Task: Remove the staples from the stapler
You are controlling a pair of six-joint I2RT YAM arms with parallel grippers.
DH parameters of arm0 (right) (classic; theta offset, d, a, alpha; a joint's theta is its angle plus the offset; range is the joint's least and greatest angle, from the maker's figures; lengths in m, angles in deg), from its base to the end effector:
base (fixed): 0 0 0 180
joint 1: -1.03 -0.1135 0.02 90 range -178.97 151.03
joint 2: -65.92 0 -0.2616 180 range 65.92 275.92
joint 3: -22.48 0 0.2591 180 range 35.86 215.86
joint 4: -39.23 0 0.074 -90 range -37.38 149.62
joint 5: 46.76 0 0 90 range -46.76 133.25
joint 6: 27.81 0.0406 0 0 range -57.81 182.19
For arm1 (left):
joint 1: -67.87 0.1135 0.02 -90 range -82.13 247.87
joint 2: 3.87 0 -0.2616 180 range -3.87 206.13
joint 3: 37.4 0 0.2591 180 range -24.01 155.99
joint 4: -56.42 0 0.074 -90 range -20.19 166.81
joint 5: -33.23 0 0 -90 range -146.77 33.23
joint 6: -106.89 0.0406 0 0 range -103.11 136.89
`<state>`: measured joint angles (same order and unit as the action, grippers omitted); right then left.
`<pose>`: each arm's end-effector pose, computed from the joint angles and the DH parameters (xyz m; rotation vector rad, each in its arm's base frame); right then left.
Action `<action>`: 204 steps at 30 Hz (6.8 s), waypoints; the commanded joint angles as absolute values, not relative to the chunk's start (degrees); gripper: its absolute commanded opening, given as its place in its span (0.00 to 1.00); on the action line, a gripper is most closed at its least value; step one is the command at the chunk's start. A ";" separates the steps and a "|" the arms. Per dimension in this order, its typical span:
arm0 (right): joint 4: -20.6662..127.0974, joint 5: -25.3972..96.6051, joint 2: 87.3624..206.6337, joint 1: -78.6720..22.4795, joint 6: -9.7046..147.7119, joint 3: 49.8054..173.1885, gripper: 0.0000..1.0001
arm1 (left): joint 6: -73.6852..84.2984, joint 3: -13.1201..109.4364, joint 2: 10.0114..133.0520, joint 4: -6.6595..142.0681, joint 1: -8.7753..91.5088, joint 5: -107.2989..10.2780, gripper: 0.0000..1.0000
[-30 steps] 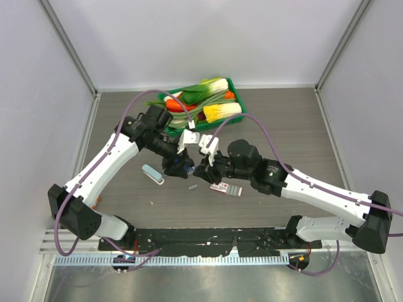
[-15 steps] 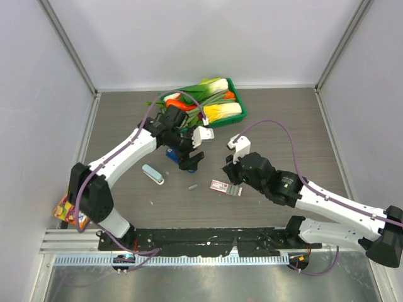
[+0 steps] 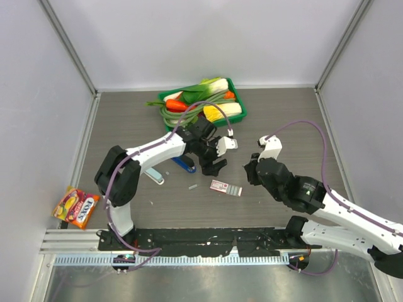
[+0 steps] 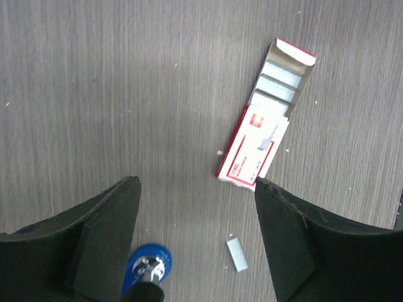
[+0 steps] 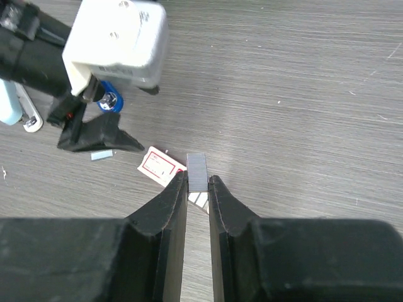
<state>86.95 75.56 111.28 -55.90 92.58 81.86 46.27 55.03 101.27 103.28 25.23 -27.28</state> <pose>0.1151 0.1371 0.3023 -0.1612 2.0688 0.3276 0.2781 -0.2833 0.2147 1.6635 1.9752 -0.7543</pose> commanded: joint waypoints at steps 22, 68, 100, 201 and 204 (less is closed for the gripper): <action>91.56 82.18 108.81 -55.57 96.29 87.02 0.07 | 59.08 50.35 107.13 96.98 12.94 -29.35 1.00; 91.30 82.45 108.63 -55.48 94.18 86.23 0.06 | 37.82 36.55 99.58 89.32 14.69 -53.34 0.47; 54.48 67.24 130.16 -54.43 96.02 71.55 0.01 | 26.46 46.75 86.13 103.20 32.27 -30.32 0.77; 51.30 80.77 154.51 -61.63 99.54 77.17 0.14 | 34.64 35.67 81.38 102.68 32.36 -36.91 0.68; 51.74 81.13 154.51 -61.99 99.63 77.00 0.21 | 34.73 35.58 81.47 102.59 32.36 -36.82 0.68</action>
<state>52.43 79.10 154.10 -61.23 99.55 75.61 33.88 35.93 81.47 103.46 32.34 -36.54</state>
